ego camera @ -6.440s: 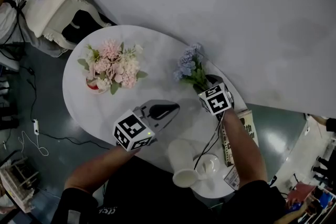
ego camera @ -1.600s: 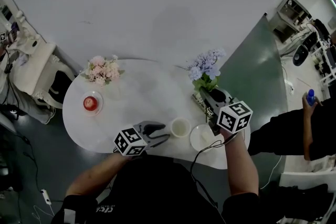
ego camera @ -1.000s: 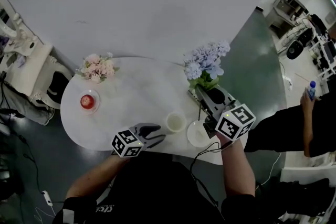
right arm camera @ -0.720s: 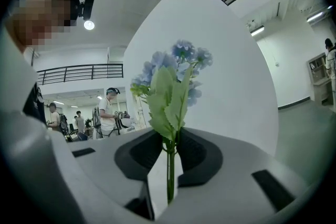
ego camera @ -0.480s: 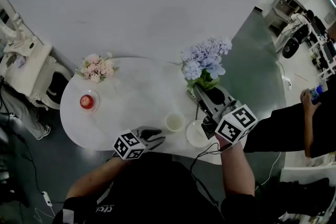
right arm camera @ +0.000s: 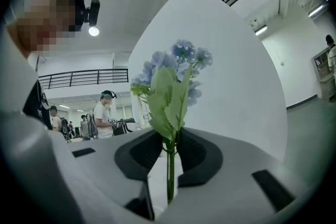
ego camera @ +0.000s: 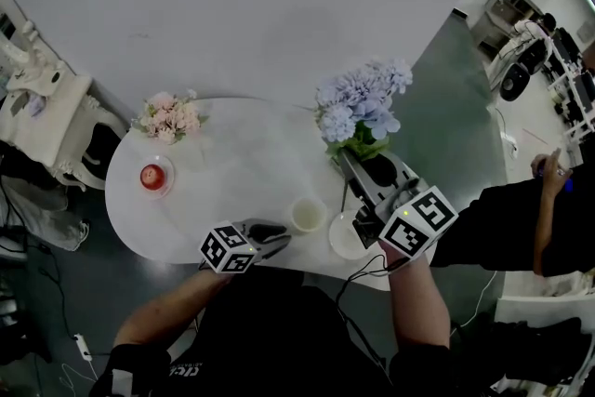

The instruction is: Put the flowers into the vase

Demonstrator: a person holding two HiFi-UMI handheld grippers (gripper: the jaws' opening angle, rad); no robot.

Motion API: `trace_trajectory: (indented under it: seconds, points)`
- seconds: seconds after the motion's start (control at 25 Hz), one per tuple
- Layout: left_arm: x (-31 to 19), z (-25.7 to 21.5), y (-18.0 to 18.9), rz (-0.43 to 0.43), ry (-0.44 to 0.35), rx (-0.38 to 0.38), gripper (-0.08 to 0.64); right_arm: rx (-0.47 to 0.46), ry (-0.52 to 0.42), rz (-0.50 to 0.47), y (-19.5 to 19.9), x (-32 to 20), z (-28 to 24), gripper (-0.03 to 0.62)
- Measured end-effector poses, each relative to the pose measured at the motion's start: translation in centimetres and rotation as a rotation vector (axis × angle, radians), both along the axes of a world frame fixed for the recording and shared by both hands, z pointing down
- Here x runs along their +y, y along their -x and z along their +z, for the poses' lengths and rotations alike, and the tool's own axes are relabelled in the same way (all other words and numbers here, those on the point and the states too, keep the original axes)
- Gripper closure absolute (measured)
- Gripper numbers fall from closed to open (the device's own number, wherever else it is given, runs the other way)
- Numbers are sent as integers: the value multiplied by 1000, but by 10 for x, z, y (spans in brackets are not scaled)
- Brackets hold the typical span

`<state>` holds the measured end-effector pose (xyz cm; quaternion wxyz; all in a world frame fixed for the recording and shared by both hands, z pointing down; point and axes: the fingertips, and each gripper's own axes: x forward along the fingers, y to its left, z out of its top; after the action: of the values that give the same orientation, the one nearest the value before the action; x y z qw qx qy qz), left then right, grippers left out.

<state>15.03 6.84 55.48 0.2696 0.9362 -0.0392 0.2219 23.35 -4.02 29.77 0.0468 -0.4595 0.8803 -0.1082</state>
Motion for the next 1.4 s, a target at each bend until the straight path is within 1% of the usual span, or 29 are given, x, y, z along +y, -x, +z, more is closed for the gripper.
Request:
trace_trajectory:
  seconds: [0.2, 0.32, 0.44, 0.6, 0.72, 0.92, 1.08, 1.4]
  points:
    - [-10, -10, -11, -16, -4, 5, 471, -23, 7, -27, 4, 3, -3, 499]
    - [-14, -13, -12, -31, -13, 14, 473, -19, -9, -46, 14, 7, -8, 499]
    - [-3, -3, -6, -14, -2, 20, 477, -18, -27, -35, 27, 15, -3, 499]
    - [3, 10, 9, 9, 5, 16, 489, -18, -46, 4, 44, 19, 1, 499]
    - [4, 8, 9, 28, 5, 6, 491, -18, -54, 28, 44, 19, -5, 499]
    - [4, 8, 10, 16, 10, -6, 492, -24, -48, 31, 44, 19, 3, 500]
    - [9, 6, 7, 26, 7, -10, 494, -31, -58, 35, 43, 18, 6, 502]
    - [9, -2, 2, 14, 20, -7, 499, -18, -68, 32, 45, 18, 8, 503]
